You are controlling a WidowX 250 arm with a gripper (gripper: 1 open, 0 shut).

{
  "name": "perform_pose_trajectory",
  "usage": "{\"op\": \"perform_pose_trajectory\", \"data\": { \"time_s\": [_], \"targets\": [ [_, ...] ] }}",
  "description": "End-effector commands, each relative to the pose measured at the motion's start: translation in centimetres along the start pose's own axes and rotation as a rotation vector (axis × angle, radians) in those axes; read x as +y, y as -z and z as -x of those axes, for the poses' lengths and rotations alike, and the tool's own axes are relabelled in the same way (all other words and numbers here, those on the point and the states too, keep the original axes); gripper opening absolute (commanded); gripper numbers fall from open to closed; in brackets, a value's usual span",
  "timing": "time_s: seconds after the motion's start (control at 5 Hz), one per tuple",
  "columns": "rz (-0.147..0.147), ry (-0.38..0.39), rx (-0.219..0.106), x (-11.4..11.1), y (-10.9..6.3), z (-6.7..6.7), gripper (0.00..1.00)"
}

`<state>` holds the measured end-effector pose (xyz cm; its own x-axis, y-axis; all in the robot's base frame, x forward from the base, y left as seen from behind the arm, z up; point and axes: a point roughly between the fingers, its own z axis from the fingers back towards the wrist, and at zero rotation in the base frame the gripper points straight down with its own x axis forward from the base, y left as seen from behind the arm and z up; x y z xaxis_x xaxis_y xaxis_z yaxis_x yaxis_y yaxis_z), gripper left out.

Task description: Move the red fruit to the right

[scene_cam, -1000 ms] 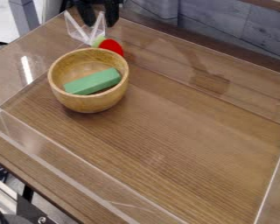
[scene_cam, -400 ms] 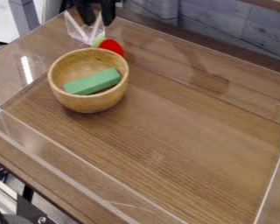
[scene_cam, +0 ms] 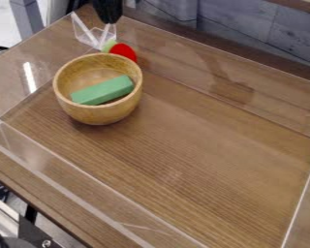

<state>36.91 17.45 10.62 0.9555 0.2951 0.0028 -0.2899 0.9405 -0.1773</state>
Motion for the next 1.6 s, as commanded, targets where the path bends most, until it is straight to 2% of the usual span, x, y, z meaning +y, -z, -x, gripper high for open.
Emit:
{"op": "perform_pose_trajectory", "data": {
  "time_s": [0.0, 0.2, 0.4, 0.6, 0.8, 1.0, 1.2, 1.4],
  "targets": [
    [-0.020, -0.011, -0.085, 0.13, -2.97, -0.18, 1.00],
    [-0.022, -0.014, -0.081, 0.16, -2.50, 0.02, 1.00],
    [-0.014, -0.019, -0.083, 0.09, -2.99, -0.02, 0.00],
    [-0.008, -0.024, -0.085, 0.05, -3.34, -0.20, 0.00],
    [-0.010, -0.026, -0.081, -0.02, -2.88, -0.29, 1.00],
    [-0.012, -0.029, -0.076, -0.07, -2.44, -0.35, 1.00],
    [-0.003, -0.033, -0.079, -0.05, -3.00, -0.31, 0.00],
    [0.002, -0.039, -0.081, 0.00, -3.36, -0.40, 0.00]
  ]
}}
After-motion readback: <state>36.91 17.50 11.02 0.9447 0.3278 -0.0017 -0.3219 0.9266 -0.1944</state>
